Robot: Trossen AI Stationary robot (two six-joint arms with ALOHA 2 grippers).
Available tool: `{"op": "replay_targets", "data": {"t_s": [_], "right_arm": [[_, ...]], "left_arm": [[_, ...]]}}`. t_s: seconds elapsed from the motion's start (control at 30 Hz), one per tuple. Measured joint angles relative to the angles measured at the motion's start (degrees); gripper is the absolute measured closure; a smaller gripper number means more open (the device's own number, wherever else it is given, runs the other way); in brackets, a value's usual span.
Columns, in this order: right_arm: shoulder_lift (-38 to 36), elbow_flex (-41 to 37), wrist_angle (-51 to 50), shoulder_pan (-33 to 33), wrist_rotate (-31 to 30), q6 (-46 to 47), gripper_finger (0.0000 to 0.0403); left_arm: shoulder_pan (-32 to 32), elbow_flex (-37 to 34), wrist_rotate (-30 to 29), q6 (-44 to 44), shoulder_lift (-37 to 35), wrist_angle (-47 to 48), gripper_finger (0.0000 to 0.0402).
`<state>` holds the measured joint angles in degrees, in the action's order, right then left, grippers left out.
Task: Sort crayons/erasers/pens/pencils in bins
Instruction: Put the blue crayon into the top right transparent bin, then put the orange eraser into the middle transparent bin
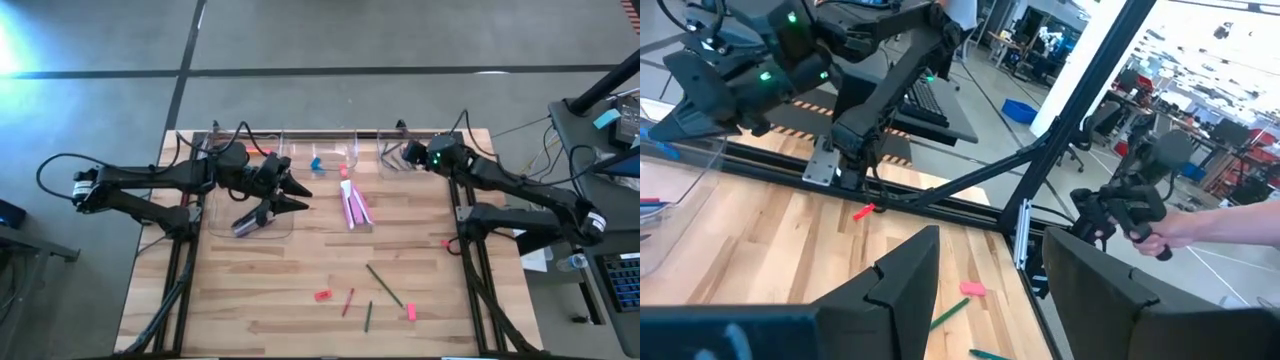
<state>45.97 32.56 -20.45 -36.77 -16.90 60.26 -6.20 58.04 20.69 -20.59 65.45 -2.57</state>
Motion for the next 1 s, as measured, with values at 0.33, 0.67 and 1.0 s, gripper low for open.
{"op": "replay_targets", "data": {"t_s": [0.33, 0.67, 1.0], "right_arm": [[-3.3, 0.9, -0.2, -0.3, 5.4, -4.0, 0.0213], [-5.3, 7.2, -0.2, 12.1, 9.5, -10.4, 0.0222], [-2.0, 8.1, -0.3, 24.3, 3.2, -7.6, 0.023]], "left_arm": [[0.0, -0.1, 0.0, -0.1, 0.0, 0.0, 0.0236], [7.5, -0.3, 0.3, 7.7, 3.6, 3.2, 0.0236], [14.6, -0.2, 1.9, 15.7, 18.0, 5.9, 0.0236]]}}
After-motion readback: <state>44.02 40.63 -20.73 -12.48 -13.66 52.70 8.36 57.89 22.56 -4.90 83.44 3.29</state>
